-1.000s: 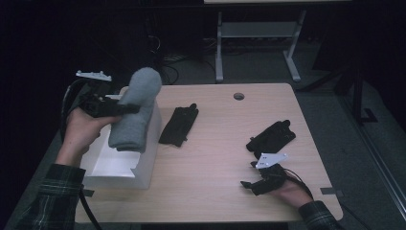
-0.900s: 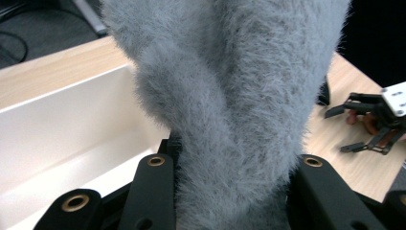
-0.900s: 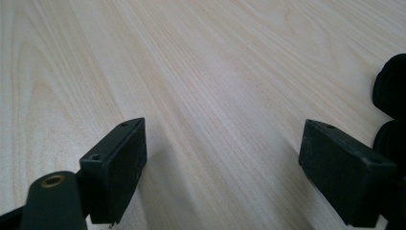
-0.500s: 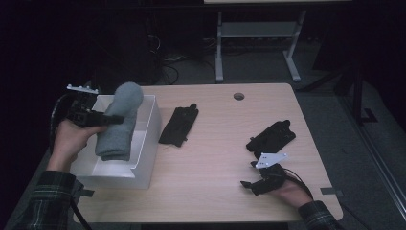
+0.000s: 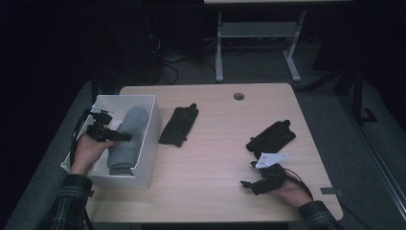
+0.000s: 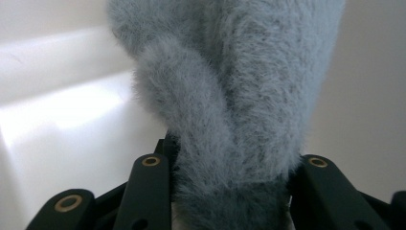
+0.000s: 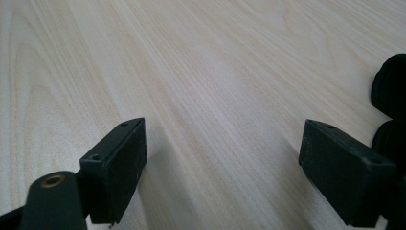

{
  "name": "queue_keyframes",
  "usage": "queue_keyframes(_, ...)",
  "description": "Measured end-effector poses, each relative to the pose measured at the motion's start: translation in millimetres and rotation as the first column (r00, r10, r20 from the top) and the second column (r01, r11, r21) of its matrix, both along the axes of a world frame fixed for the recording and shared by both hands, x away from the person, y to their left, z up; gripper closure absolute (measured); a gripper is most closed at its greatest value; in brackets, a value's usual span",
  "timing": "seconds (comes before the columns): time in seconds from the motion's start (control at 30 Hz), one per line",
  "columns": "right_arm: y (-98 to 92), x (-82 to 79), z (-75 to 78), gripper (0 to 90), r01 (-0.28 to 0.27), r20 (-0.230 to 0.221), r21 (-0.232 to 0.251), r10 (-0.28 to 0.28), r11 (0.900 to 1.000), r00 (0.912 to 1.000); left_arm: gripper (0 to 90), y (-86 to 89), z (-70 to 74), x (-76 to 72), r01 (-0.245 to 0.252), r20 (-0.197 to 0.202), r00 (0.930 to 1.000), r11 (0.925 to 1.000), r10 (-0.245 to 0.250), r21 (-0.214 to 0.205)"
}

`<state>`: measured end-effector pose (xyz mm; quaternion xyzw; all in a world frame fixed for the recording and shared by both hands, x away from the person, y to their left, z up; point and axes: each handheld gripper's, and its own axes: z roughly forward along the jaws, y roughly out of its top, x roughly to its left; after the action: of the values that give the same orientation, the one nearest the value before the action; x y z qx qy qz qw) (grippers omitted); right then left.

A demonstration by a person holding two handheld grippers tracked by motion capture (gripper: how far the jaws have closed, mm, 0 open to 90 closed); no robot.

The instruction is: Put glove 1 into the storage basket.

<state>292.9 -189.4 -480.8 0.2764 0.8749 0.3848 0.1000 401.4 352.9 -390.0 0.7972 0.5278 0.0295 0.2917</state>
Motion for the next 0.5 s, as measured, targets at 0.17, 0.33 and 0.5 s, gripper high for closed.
queue_keyframes(0.17,0.0,0.0,0.0,16.6,0.0,0.0,0.0,0.0,1.0,1.0,55.3,1.8,-23.5,3.5,-0.028,-0.041,0.9987,0.9996,0.029,0.004)
queue_keyframes(0.33,0.1,0.2,0.0,16.6,0.0,0.0,0.0,0.0,1.0,1.0,43.6,4.0,-32.1,4.7,-0.04,-0.036,0.9986,0.9992,0.04,0.003)
queue_keyframes(0.5,0.2,0.2,0.0,16.6,0.0,0.0,0.0,0.0,1.0,1.0,29.4,5.9,-29.2,3.1,-0.069,0.009,0.9976,0.9976,0.068,0.013)
